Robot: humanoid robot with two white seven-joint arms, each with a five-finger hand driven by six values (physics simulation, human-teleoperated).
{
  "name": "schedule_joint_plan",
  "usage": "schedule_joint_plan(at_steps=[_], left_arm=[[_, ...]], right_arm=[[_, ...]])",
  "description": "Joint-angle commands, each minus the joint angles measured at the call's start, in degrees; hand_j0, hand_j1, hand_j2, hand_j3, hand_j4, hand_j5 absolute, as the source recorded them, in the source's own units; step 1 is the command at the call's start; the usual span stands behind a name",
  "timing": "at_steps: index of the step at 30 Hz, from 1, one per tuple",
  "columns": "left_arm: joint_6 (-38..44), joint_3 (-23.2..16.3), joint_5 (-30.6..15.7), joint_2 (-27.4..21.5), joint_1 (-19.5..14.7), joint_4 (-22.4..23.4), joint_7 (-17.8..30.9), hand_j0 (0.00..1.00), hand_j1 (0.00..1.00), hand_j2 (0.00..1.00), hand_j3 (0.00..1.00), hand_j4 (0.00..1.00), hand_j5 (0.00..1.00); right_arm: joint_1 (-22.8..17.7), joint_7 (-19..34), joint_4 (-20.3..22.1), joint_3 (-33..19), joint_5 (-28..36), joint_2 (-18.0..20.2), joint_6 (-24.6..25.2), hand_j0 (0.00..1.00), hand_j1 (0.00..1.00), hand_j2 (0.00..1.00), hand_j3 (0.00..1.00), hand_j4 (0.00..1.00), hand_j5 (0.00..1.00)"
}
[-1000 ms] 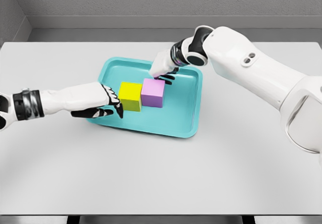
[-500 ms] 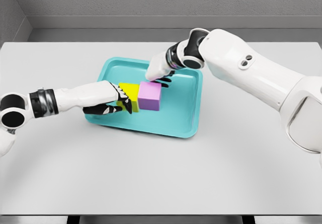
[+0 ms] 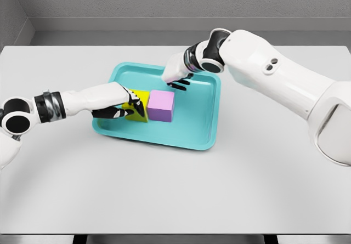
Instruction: Push two cubes
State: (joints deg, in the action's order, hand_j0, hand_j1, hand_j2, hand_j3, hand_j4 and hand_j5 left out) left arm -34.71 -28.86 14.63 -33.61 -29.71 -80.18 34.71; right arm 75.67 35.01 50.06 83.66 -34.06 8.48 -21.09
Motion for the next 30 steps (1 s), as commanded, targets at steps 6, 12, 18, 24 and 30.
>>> schedule_joint_plan(at_steps=[6, 12, 18, 24, 30], left_arm=[[-0.29, -0.14, 1.19, 0.21, 0.00, 0.72, 0.29, 0.50, 0.50, 0.50, 0.50, 0.50, 0.50], [-0.29, -0.14, 1.28, 0.56, -0.09, 0.90, 0.29, 0.50, 0.50, 0.50, 0.50, 0.50, 0.50], [-0.29, -0.23, 1.28, 1.44, -0.97, 2.13, 0.29, 0.51, 0.51, 0.51, 0.51, 0.51, 0.51], [-0.29, -0.14, 1.19, 0.82, -0.44, 0.72, 0.29, 0.51, 0.51, 0.51, 0.51, 0.51, 0.51], [-0.29, 0.30, 0.49, -0.58, -0.26, -2.53, 0.29, 0.51, 0.51, 0.51, 0.51, 0.51, 0.51]], right_arm=[[0.35, -0.01, 1.53, -0.17, 0.05, 3.12, 0.26, 0.13, 0.13, 0.13, 0.13, 0.13, 0.13], [1.49, -0.01, 7.68, 0.18, 0.75, 8.92, -0.09, 0.14, 0.14, 0.14, 0.14, 0.14, 0.14], [1.76, -0.01, 11.72, 1.33, 3.56, 12.52, -0.35, 0.15, 0.15, 0.15, 0.15, 0.15, 0.15], [2.02, -0.01, 15.59, 1.41, 5.85, 15.77, -0.88, 0.16, 0.16, 0.16, 0.16, 0.16, 0.16], [2.46, -0.01, 15.94, 1.24, 10.68, 18.32, -2.11, 0.17, 0.17, 0.17, 0.17, 0.17, 0.17]])
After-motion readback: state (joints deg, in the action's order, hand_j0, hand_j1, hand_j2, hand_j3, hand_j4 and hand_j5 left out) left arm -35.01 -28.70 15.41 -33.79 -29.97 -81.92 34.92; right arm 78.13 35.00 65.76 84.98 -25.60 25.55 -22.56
